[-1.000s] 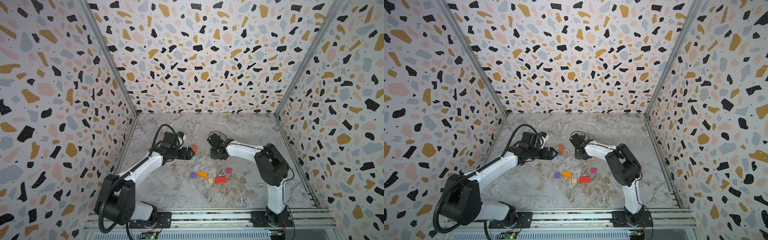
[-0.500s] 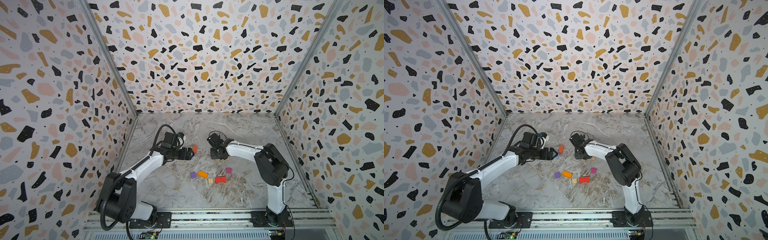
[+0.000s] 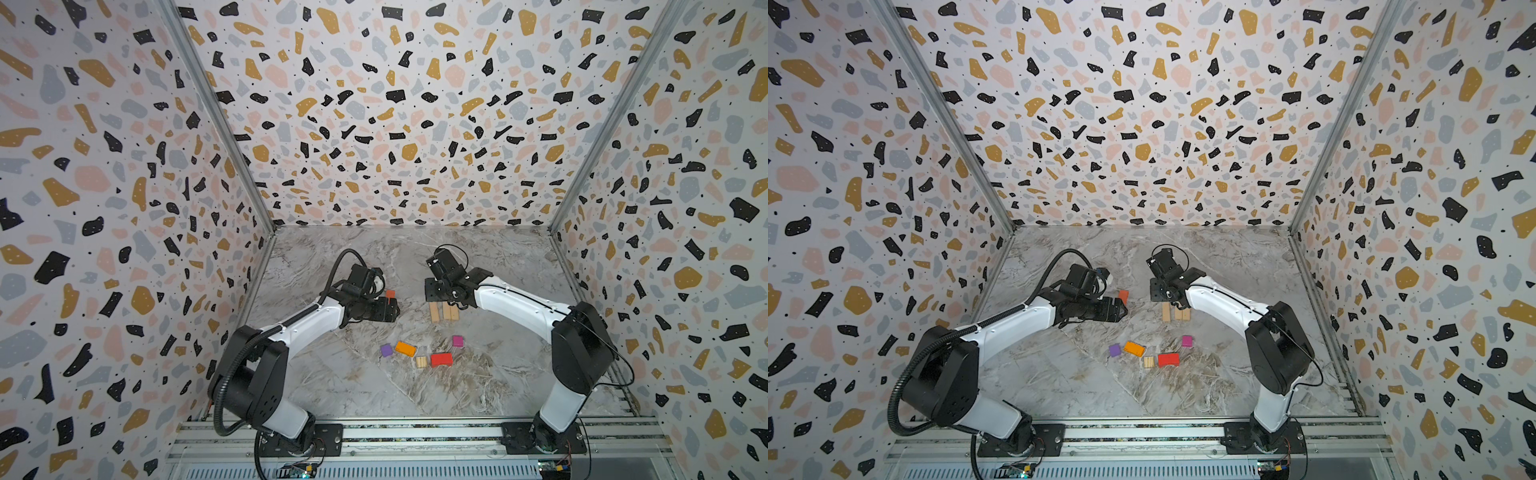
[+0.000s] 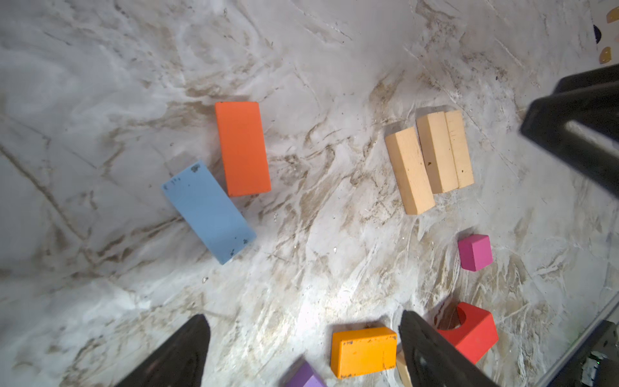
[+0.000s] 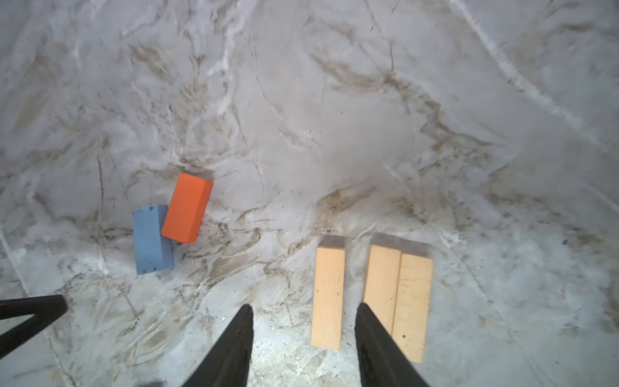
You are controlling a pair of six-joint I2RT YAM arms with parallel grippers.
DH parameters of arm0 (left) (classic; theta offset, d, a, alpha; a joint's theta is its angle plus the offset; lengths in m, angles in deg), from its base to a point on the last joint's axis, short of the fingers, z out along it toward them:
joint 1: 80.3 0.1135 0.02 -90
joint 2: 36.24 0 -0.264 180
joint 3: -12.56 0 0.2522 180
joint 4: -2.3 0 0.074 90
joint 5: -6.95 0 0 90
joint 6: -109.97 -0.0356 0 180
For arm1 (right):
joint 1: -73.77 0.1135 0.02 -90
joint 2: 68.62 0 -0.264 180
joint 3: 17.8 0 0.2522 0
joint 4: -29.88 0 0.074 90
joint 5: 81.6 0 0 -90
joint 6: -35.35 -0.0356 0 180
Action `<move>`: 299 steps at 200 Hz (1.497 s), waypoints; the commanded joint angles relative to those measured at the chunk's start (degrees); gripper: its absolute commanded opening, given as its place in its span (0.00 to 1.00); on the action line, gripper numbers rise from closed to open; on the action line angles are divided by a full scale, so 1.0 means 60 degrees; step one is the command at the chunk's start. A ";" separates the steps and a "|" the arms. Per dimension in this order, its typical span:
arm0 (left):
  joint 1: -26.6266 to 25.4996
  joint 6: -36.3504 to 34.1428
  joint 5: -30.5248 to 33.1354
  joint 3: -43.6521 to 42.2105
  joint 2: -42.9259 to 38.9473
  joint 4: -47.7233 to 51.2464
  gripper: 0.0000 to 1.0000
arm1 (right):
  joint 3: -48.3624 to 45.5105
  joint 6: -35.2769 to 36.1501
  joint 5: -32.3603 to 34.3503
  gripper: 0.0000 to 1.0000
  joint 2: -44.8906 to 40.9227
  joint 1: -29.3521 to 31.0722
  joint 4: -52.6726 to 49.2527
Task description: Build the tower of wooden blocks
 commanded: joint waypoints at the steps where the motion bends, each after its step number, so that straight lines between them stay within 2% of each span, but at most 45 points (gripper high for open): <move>1: -0.0321 0.0435 0.0784 0.0609 0.0335 0.0245 0.90 | -0.0401 0.0501 0.0382 0.51 -0.0447 -0.0463 -0.0338; 12: -0.0488 0.0534 0.0954 0.0834 0.0527 0.0301 0.90 | -0.0591 0.0631 0.0370 0.52 -0.0591 -0.0677 -0.0339; 23: -0.0689 0.0611 0.1243 0.1082 0.0737 0.0401 0.91 | -0.0790 0.0782 0.0381 0.59 -0.0725 -0.0897 -0.0284; 45: -0.0980 0.0746 0.1531 0.1472 0.1184 0.0472 0.92 | -0.1223 0.1085 0.0371 0.65 -0.0891 -0.1375 -0.0060; 131: -0.1801 0.1095 0.2183 0.2711 0.2976 0.0661 0.92 | -0.2015 0.1597 0.0199 0.71 -0.0522 -0.2463 0.0237; 215: -0.2128 0.1276 0.2520 0.3148 0.3771 0.0576 0.92 | -0.1761 0.1731 0.0385 0.71 0.0660 -0.2528 0.0529; 299: -0.2188 0.1125 0.2748 0.3622 0.4315 0.0663 0.92 | -0.1842 0.1714 0.0099 0.71 0.0931 -0.2478 0.0788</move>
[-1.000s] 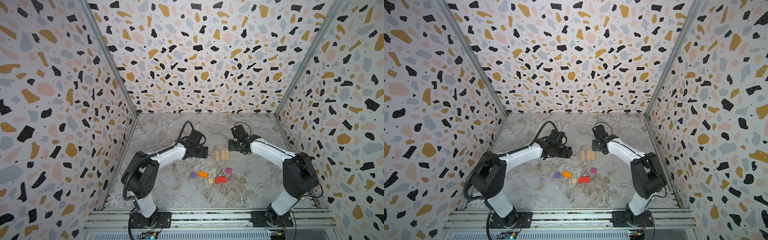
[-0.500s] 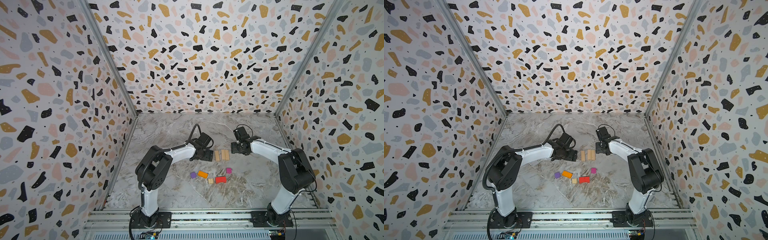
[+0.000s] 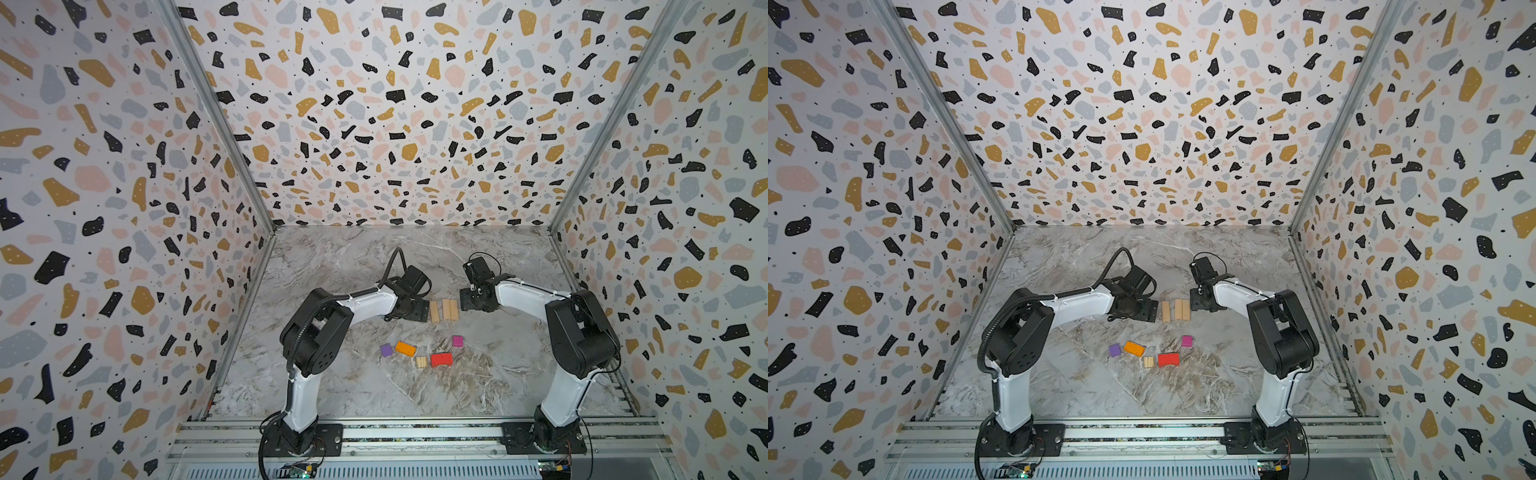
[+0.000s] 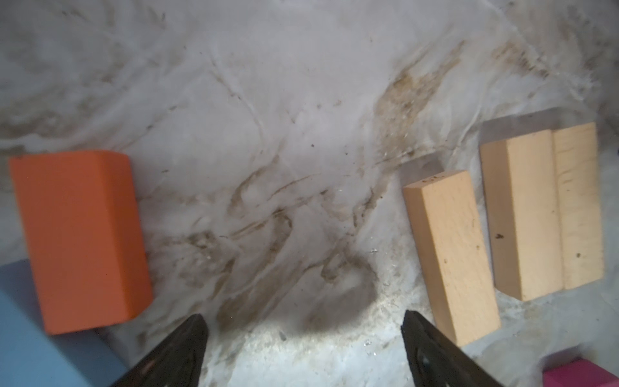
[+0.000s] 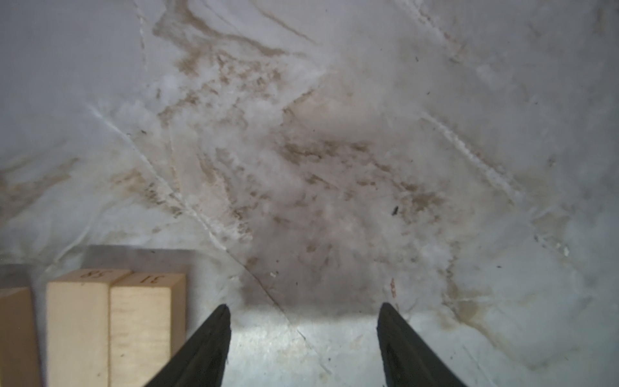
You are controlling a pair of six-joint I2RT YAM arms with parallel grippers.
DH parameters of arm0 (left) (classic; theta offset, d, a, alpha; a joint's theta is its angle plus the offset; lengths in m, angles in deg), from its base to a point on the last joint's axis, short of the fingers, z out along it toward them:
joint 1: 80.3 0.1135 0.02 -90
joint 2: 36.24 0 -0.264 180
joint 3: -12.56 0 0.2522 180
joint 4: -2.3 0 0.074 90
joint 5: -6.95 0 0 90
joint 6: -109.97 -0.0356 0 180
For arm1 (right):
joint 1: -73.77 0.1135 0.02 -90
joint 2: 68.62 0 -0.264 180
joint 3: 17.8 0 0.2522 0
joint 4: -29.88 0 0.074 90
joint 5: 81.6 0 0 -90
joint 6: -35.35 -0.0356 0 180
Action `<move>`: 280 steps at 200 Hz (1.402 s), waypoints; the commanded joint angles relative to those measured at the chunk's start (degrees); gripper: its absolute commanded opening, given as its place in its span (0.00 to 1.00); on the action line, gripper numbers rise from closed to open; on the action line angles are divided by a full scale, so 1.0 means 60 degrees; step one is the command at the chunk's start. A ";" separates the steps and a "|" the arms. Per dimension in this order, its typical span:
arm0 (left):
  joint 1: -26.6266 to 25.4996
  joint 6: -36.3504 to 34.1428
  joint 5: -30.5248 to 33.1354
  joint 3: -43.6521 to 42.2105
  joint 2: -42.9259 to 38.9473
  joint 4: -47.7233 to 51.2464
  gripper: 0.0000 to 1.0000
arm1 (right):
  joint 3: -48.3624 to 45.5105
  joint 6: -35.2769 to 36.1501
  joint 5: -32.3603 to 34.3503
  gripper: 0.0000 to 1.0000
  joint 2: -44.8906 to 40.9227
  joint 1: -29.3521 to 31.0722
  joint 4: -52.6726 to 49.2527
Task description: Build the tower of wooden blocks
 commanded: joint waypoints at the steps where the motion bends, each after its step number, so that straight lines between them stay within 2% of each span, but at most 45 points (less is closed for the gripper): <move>1: -0.0053 -0.0100 0.0172 0.0411 0.0156 0.0060 0.92 | 0.0180 0.0049 -0.0054 0.71 0.0064 0.0038 0.0069; 280: -0.0173 -0.0068 0.0022 0.0838 0.0607 -0.0015 0.92 | 0.0546 0.0094 -0.0022 0.71 0.0541 0.0499 0.0049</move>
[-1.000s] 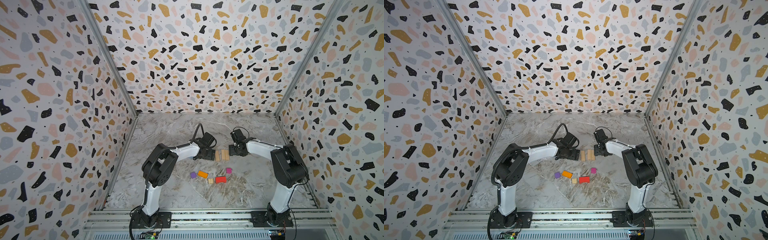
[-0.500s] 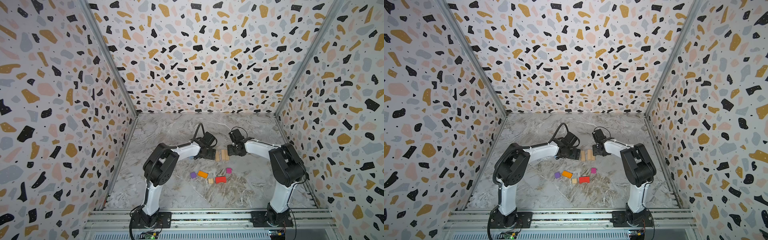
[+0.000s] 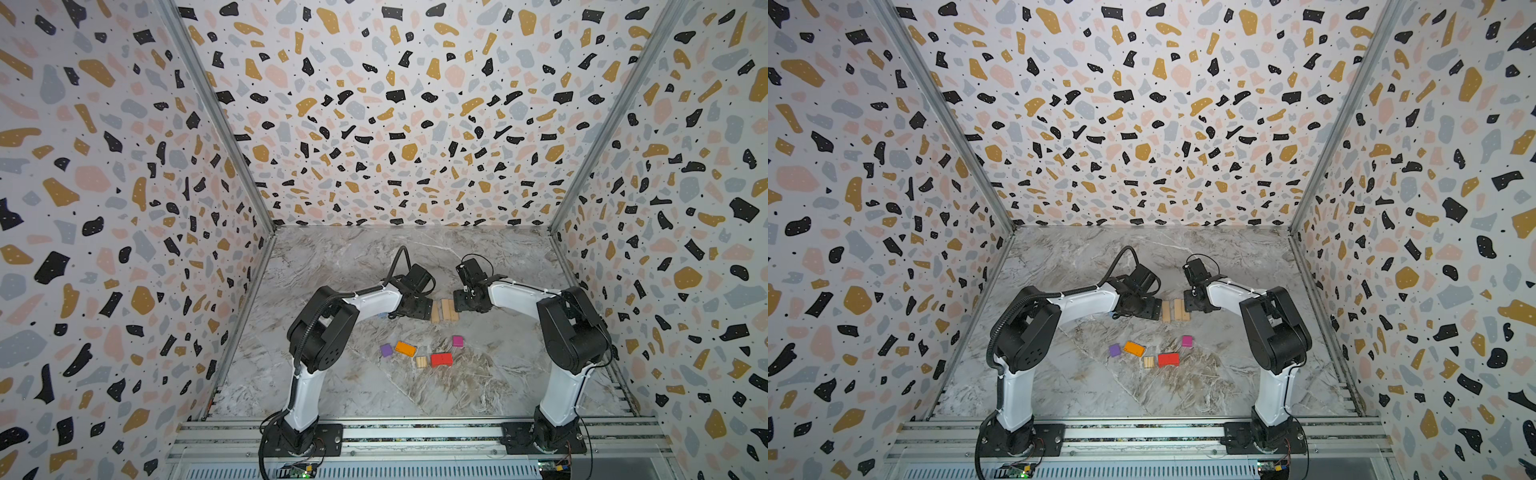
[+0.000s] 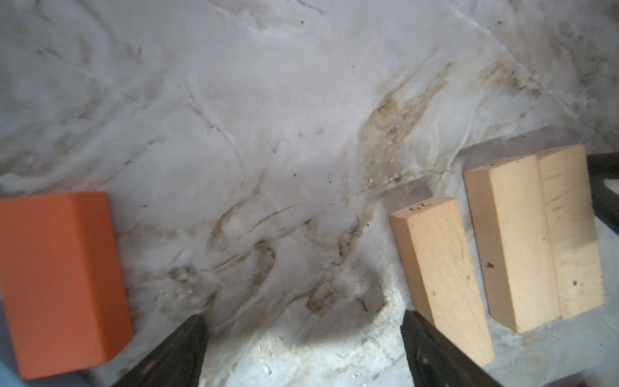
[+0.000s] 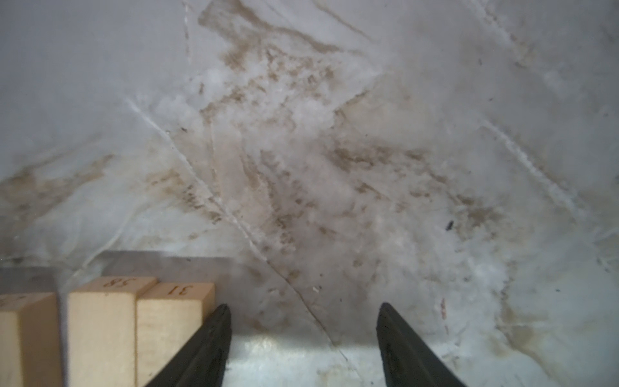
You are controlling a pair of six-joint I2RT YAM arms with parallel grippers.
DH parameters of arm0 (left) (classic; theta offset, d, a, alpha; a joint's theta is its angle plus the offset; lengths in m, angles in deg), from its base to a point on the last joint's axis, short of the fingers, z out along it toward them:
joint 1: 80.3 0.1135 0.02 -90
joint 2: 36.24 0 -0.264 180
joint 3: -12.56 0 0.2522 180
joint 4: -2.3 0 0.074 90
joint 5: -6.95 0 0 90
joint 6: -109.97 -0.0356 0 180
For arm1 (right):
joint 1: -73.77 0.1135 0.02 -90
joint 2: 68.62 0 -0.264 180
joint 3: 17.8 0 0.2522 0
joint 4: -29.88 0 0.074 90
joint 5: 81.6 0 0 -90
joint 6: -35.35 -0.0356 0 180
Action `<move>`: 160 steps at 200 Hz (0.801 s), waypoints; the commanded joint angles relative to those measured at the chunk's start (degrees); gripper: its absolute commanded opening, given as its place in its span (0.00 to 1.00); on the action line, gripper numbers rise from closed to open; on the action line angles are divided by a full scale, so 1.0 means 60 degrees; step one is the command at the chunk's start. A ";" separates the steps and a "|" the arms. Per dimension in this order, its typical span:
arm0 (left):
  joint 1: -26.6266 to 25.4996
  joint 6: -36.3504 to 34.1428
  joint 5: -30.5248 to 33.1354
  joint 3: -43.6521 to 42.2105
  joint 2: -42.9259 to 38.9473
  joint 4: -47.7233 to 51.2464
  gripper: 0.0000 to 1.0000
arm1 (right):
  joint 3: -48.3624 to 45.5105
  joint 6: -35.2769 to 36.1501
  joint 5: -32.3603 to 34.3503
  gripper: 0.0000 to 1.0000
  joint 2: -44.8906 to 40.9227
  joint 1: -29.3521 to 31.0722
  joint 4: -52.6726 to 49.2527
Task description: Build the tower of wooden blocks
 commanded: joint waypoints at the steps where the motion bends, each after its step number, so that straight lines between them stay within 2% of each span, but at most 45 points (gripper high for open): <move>1: -0.0091 -0.0061 -0.0038 0.0280 0.0210 -0.0032 0.92 | 0.0324 0.0064 0.0037 0.71 0.0072 0.0084 -0.0158; 160: -0.0316 0.0045 -0.0137 0.0306 0.0324 -0.0082 0.92 | 0.0143 -0.0216 0.0151 0.71 -0.0092 0.0084 -0.0396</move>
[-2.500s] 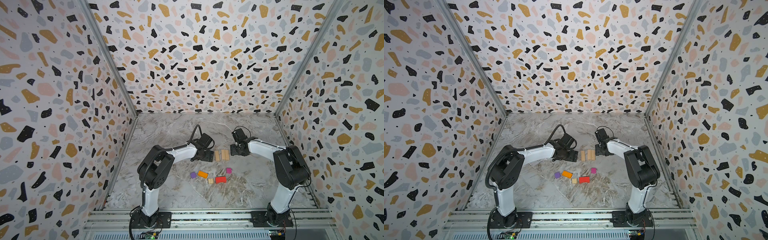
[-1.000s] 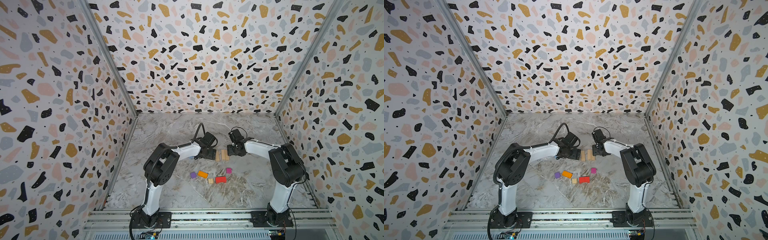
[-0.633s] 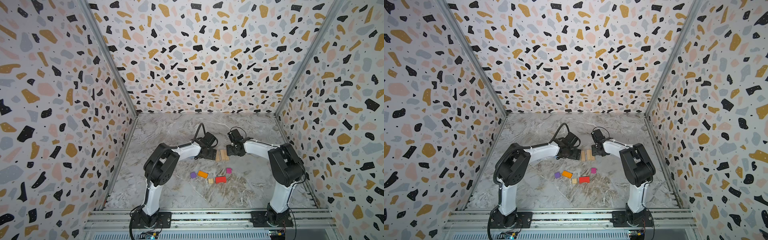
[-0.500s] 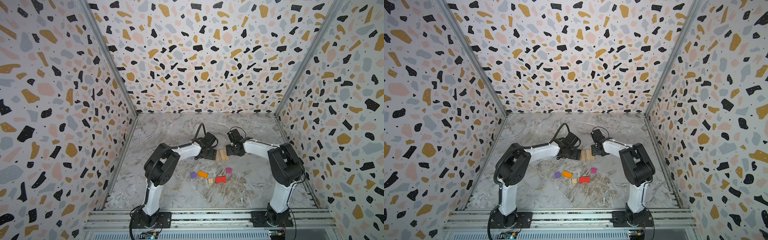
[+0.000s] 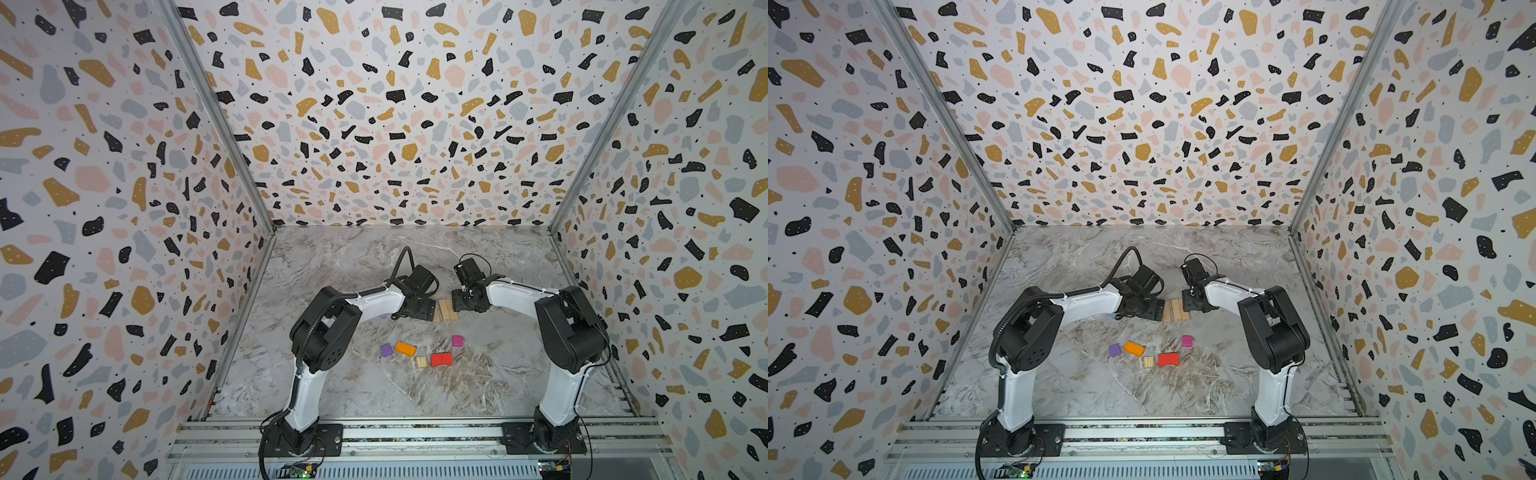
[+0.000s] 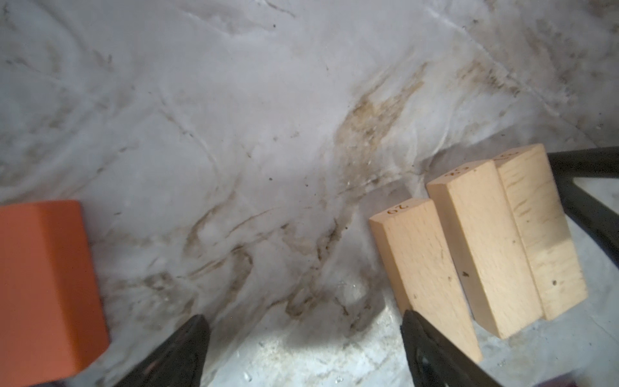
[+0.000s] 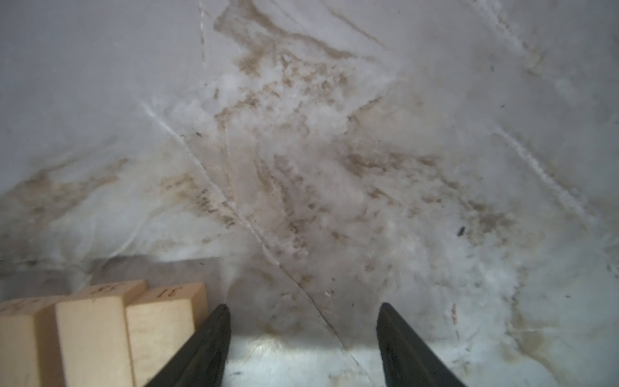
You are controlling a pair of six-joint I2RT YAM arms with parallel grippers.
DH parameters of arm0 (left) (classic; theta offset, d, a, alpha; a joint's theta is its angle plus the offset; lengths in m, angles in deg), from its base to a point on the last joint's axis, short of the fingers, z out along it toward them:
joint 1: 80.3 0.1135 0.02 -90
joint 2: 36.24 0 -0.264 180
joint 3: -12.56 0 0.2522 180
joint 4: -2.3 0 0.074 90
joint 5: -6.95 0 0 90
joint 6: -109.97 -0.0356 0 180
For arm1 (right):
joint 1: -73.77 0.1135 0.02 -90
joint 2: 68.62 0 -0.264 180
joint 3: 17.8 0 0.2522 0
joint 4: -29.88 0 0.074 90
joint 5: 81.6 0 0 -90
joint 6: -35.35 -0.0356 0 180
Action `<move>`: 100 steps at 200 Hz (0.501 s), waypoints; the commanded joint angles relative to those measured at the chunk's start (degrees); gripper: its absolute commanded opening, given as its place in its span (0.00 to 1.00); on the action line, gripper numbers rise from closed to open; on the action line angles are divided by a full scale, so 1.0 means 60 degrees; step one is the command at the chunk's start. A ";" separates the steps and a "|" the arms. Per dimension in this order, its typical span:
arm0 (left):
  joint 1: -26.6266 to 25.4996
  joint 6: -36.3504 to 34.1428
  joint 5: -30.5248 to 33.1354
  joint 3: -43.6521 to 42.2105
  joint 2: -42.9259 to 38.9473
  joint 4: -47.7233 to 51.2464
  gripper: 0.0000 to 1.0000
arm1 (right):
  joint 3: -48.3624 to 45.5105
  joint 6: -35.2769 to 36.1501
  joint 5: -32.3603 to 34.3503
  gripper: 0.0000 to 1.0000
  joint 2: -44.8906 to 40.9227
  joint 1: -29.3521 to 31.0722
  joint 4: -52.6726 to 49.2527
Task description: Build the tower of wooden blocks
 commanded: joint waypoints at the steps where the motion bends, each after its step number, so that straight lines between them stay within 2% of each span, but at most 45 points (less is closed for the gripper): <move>1: -0.0105 0.0037 -0.0125 0.0176 0.0200 -0.0007 0.92 | 0.0018 -0.0143 0.0120 0.71 -0.0191 -0.0004 -0.0374; 100: -0.0105 -0.0133 0.0077 0.0398 0.0418 0.0117 0.92 | -0.0081 0.0111 -0.0080 0.70 -0.0257 -0.0024 -0.0249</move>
